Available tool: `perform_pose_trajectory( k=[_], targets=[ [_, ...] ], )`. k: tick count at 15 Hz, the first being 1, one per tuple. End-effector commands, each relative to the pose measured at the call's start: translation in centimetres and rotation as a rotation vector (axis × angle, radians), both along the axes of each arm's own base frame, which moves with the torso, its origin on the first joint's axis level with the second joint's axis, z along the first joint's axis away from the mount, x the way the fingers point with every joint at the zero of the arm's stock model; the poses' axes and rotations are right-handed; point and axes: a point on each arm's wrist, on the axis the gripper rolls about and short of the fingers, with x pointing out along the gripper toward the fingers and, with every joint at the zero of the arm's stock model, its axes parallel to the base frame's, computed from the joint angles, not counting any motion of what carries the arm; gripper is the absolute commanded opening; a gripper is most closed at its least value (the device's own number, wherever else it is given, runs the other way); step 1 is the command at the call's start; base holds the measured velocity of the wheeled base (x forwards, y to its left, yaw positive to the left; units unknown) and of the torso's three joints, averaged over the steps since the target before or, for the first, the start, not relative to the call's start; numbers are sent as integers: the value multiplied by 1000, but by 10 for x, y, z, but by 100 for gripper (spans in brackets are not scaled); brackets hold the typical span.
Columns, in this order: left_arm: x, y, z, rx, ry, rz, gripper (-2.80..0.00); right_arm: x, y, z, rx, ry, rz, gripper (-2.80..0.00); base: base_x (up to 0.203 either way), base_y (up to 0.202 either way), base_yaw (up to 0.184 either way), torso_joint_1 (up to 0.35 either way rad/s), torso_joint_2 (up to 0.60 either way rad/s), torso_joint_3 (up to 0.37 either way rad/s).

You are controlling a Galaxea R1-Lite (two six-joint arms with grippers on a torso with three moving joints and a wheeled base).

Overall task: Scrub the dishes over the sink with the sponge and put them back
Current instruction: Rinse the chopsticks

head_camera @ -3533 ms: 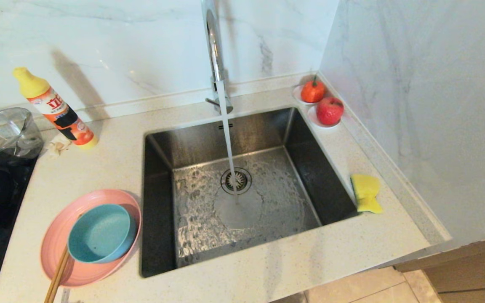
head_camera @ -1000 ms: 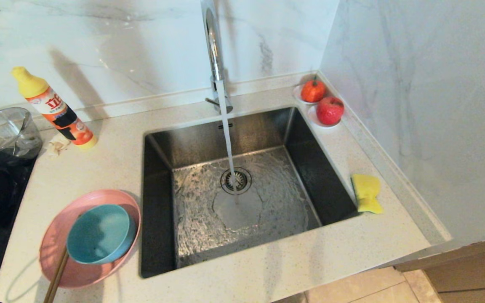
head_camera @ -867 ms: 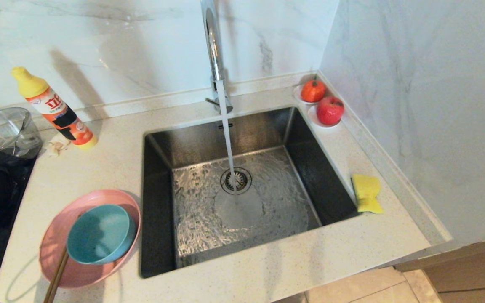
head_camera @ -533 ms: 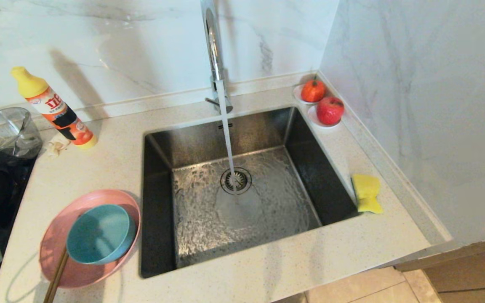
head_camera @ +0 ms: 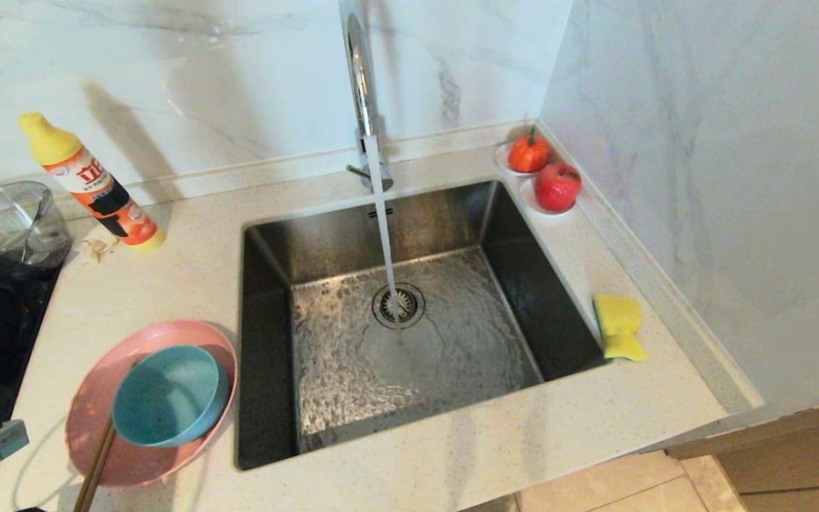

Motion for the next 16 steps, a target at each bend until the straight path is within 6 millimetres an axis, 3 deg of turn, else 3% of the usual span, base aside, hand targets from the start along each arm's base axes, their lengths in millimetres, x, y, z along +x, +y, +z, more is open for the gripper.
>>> perform_pose_trajectory(
  k=[1,16],
  targets=[
    [7,2,-5,-17,36,-1,0,0,0,0,0,0,0,-280,0,0,0,0,0,0],
    [40,8,-22,-105,44,50,0,0,0,0,0,0,0,-280,0,0,0,0,0,0]
  ],
)
